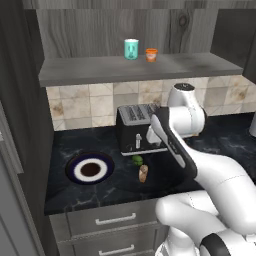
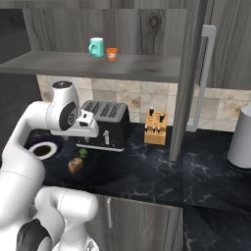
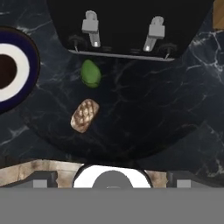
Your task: Pick the avocado and bread from the counter and place them on the plate. Then pick the jam from the cabinet and place it next to the plate. Lastly close the cabinet door.
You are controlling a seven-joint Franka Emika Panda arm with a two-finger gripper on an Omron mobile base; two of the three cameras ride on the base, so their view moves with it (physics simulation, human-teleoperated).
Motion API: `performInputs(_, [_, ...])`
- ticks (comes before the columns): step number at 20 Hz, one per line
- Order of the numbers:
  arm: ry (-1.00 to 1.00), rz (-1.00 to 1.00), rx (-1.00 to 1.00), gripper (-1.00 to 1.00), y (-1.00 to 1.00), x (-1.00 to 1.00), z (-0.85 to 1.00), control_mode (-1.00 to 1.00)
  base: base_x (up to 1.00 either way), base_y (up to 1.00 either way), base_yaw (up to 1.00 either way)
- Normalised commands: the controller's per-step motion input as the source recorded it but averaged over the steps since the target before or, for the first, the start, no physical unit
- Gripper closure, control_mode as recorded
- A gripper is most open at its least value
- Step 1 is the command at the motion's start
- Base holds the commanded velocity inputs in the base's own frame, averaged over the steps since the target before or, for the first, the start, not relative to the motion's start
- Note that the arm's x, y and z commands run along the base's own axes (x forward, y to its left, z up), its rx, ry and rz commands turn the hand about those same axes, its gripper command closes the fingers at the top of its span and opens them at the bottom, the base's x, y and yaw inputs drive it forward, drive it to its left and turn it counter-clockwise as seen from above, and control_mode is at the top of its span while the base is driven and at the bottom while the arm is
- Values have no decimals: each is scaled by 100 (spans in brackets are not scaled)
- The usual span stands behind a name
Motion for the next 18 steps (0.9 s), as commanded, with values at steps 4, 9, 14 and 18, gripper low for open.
performInputs(4, [0,-2,0,-100,11,-9,-34,-100,0,0,0])
performInputs(9, [2,-1,0,-100,8,-1,-33,-100,0,0,0])
performInputs(14, [2,-1,0,-100,11,0,-31,-100,0,0,0])
performInputs(18, [3,-1,0,-100,11,0,-28,-100,0,0,0])
